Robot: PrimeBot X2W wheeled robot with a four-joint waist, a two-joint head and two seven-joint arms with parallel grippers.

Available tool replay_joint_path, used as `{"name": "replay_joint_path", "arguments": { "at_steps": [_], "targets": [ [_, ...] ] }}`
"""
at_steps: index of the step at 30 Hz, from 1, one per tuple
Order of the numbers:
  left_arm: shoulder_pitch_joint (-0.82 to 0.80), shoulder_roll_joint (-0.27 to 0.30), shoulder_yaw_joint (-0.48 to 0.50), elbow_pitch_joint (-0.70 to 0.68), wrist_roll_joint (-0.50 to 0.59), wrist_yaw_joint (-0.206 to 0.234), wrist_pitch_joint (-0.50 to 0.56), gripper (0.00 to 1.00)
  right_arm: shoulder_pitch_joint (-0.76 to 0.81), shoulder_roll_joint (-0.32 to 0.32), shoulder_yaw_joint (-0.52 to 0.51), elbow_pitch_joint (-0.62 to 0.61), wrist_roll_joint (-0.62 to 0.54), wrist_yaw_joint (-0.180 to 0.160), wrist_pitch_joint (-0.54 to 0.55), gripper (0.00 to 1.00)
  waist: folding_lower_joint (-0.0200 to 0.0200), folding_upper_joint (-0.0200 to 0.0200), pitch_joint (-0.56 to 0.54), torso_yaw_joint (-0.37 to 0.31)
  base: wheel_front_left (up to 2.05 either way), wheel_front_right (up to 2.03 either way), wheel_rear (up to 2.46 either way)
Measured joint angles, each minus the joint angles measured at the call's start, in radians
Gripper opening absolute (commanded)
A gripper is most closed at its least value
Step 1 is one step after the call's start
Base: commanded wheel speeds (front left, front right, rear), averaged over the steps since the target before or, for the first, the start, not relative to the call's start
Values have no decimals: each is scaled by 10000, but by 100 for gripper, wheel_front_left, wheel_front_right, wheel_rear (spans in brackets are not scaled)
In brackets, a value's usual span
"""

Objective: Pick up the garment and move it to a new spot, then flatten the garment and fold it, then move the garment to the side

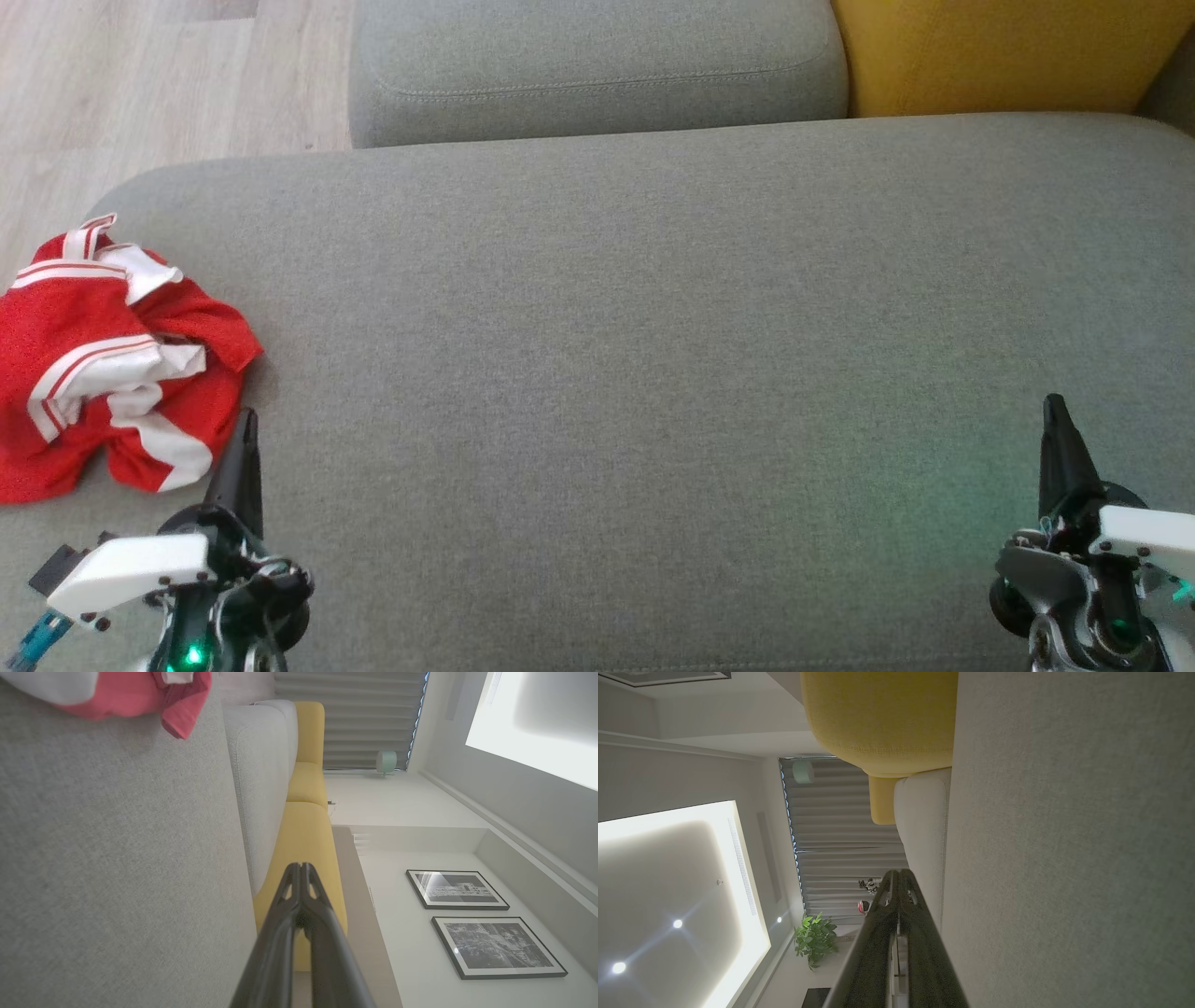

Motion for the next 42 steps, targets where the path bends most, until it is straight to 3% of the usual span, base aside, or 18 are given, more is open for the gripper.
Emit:
{"name": "replay_joint_path", "arguments": {
  "at_steps": [20,21,26,42],
  "targets": [
    [0,0,0,0,0,0,0,0,0,0,0,0,0,0,0,0,0,0,0,0,0,0,0],
    [1,0,-2,8,0,4,0,100,1,0,0,8,0,0,-2,100,0,0,0,0,0,0,0],
    [510,-100,-52,564,-6,27,-17,100,440,56,27,523,0,0,-6,100,0,0,0,0,0,0,0],
    [442,-86,-481,418,512,38,-470,100,445,27,303,234,-518,0,-431,100,0,0,-15,7,0,0,0]
  ]
}}
